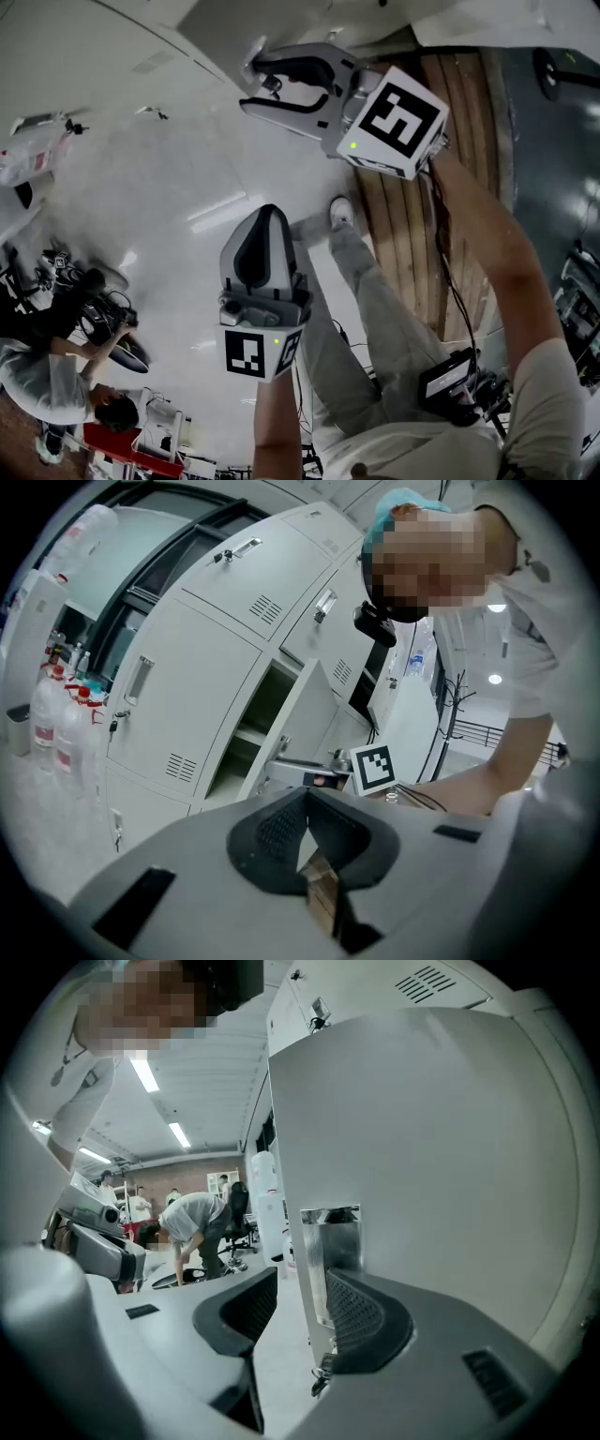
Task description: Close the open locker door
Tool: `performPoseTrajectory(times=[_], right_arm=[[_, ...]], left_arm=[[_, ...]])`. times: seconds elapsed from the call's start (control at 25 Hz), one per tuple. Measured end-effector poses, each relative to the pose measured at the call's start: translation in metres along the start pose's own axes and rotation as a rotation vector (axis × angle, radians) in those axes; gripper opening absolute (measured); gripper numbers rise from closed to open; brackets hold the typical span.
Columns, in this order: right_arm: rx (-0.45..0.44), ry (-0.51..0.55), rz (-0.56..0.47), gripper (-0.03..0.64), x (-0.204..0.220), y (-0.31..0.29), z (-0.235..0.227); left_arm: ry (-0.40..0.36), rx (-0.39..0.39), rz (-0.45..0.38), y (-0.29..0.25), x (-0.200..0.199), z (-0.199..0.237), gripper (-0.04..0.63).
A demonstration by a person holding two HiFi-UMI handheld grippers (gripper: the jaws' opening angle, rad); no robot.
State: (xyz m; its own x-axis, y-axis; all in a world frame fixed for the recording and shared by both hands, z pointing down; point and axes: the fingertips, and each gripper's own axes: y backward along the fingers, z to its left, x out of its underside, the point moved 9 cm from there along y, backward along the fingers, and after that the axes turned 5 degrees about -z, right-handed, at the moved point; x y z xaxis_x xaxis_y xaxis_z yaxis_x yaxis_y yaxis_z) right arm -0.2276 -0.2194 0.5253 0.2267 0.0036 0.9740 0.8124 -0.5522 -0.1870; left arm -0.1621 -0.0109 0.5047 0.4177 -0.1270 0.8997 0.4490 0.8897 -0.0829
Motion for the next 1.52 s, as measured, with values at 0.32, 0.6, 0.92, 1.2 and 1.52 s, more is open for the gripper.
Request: performPoseTrajectory(times=[0.32,0.6,0.92,1.2,1.52], right_arm=[[0.096,0.022,-0.018,0.172,-0.008,-0.044,-0.013],[0.212,0.055,-0.006,0.172,-0.006,-0.080,-0.026],[0.305,0.016,-0.003,0.192,-0.011,-0.110,-0.046],[0.383,0.008,-0.002,0.198,-0.015,-0.119,-0.056],[0.477,-0.014,0.006,0.206,-0.020,-0.124,-0.059]], left_arm=[[-0.021,0.046,-0.007,-0.009,-0.015,0.033,0.008],[0.002,0.042,-0.042,-0.007,-0.028,0.066,0.008],[0.002,0.020,-0.024,0.009,-0.030,0.099,0.008],[-0.001,0.003,-0.015,0.021,-0.032,0.117,0.008],[-0.014,0.004,-0.008,0.031,-0.033,0.120,0.008]])
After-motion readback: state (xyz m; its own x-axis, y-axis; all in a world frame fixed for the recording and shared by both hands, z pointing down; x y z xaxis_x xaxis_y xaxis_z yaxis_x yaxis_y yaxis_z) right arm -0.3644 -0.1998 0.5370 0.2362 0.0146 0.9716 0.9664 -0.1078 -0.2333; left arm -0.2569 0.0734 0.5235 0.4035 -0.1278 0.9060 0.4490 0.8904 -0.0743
